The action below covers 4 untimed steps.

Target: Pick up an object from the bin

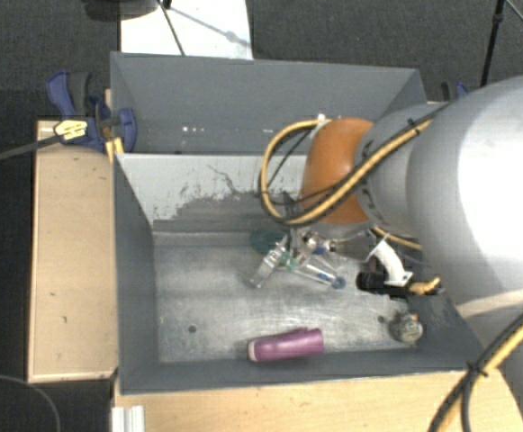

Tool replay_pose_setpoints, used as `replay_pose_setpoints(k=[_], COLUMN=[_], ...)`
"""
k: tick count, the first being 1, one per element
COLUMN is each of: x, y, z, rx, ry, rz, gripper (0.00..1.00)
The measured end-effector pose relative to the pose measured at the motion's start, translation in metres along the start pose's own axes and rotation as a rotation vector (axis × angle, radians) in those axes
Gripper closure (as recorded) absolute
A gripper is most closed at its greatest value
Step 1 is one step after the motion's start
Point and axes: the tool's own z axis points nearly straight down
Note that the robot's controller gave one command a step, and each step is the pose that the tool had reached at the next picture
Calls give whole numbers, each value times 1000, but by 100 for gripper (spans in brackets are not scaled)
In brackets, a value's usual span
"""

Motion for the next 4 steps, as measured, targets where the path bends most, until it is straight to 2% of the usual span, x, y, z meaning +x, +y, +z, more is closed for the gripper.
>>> replay_pose_setpoints(k=[1,2,4], x=[-1,-2,-3], y=[1,1,3], z=[-2,-2,-56], rx=[2,1,1], ry=[1,-1,1], rz=[-4,-5,-16], gripper=[0,100,100])
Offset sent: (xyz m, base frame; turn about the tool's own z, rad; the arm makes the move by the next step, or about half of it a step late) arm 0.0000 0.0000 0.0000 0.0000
